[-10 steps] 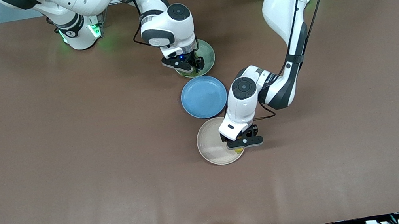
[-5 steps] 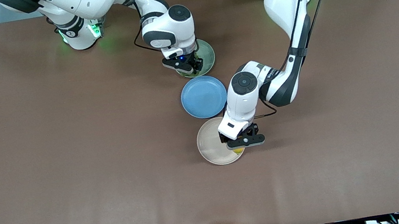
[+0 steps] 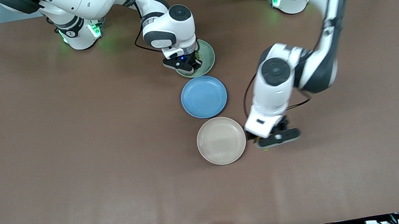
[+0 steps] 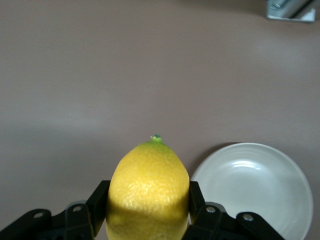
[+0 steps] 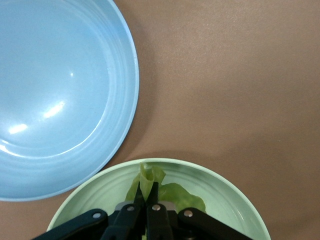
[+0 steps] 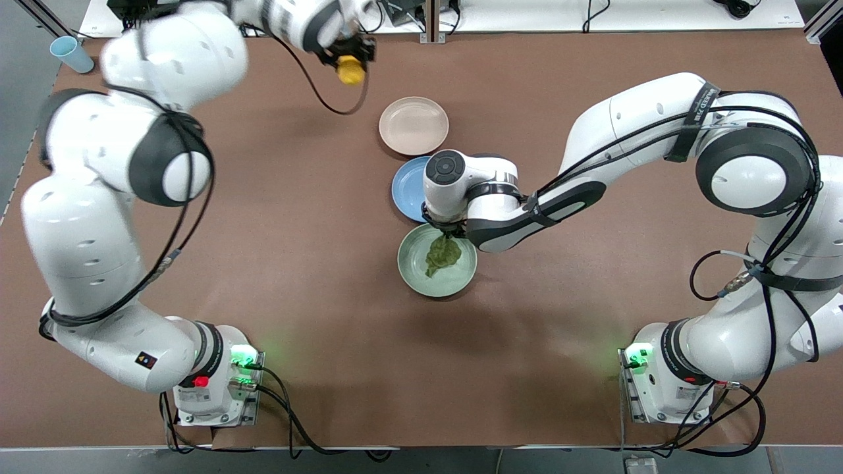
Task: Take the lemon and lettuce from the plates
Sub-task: 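Carry the lemon off the plate with the left gripper while right grasps lettuce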
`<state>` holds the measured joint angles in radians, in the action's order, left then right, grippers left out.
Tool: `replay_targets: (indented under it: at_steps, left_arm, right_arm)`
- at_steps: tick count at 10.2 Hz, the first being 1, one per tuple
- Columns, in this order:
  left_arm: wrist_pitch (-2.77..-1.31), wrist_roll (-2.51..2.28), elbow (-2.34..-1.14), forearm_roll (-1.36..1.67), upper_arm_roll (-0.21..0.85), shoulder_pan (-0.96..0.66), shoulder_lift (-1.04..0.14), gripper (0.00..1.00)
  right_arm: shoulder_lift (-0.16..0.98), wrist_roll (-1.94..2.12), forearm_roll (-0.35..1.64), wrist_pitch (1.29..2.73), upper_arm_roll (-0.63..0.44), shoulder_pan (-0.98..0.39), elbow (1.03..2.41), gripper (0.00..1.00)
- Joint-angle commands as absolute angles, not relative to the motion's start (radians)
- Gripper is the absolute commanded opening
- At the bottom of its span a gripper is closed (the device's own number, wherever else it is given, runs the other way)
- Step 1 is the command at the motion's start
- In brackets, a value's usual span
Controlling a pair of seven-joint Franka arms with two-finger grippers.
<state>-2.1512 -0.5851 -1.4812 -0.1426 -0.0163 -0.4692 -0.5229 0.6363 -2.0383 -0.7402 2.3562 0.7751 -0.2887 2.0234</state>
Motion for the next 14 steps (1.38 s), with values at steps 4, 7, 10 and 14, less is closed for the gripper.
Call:
replay_targets:
  at_steps: [4,7,10,14]
  left_arm:
    - [-1.863,-0.065,-1.516,-0.144,-0.009,-0.231,-0.336,0.0]
    - [-1.839,0.277,-1.549,-0.095,-0.005,-0.007,-0.307,0.0]
    - [-1.874,0.339,-1.626,-0.035,-0.006,0.074,-0.389,0.0]
    - [-2.109,0.209,-1.764,0.02,-0.006,0.1,-0.504,0.0]
  right_arm:
    - [0.64,-2.068,-0.762,2.344,0.804,-0.27,2.0,0.0]
    - [0.592,-2.054,-0.758,2.341,0.805,-0.252,2.002,0.0]
    - [0.517,-1.879,-0.61,2.307,0.804,-0.233,2.008,0.0]
    - [0.327,-1.522,-0.281,2.139,0.804,-0.152,2.006,0.0]
